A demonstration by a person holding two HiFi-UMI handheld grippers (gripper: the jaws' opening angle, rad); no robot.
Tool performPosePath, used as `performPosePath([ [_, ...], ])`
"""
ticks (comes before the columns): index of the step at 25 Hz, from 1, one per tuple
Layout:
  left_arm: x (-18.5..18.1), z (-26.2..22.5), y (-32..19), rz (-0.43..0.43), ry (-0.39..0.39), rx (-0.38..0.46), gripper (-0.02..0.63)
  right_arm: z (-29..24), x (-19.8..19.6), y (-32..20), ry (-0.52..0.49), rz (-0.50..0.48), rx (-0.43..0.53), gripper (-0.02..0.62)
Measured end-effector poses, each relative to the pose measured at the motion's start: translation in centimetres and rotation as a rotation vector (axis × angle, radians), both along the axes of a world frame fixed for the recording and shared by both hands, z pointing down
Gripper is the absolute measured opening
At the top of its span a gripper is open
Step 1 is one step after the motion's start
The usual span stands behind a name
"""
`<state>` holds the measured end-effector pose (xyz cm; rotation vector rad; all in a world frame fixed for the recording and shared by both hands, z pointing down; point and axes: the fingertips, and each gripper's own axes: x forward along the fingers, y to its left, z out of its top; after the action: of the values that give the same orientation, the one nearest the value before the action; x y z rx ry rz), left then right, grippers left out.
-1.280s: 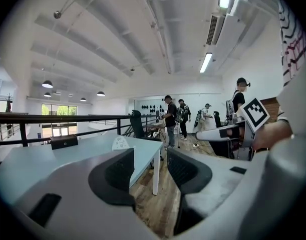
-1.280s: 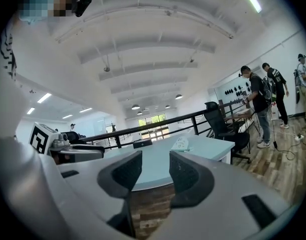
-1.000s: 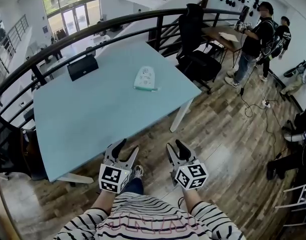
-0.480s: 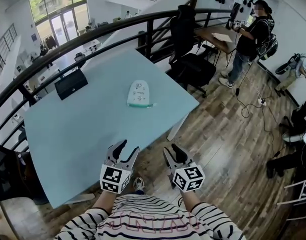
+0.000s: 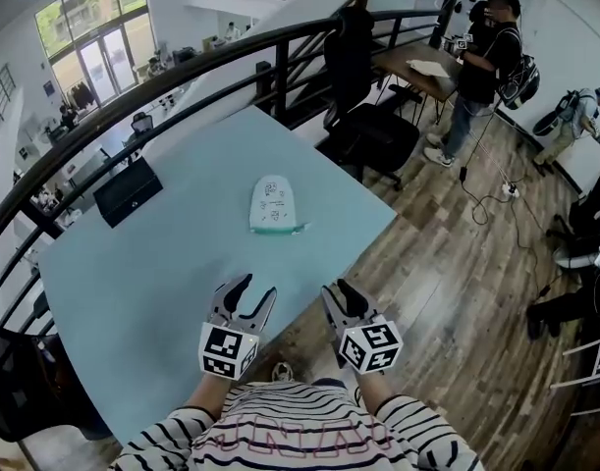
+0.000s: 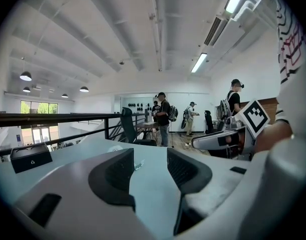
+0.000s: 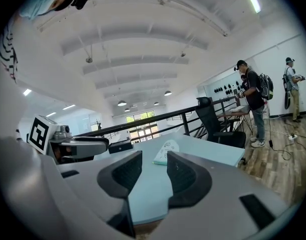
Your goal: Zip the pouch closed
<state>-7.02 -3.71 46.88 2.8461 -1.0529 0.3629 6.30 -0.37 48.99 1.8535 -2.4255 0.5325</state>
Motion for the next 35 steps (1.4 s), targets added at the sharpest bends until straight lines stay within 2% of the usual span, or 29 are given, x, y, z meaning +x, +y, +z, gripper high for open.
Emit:
performPosePath([
  [7, -0.4, 1.2, -2.4, 0.006, -0.008, -0.017, 0.184, 1.3, 0.0, -3.3, 0.020, 0.009, -0.026, 0.166],
  [13, -0.2, 3.3, -4.4, -0.038, -0.015, -0.019, 0.184, 3.7, 0.7, -6.6, 0.034, -0.031, -0.042, 0.166],
  [24, 1.3, 4.4, -10.3, -0.195, -0.034, -0.063, 0.184, 5.4, 2.7, -14.8, 0.088, -0.211, -0.108, 0.166],
  [35, 3.9, 7.5, -15.3, -0.329, -0.070, -0.084, 0.184, 10.3, 4.9, -22.2, 0.171, -0.395, -0.199, 0.166],
])
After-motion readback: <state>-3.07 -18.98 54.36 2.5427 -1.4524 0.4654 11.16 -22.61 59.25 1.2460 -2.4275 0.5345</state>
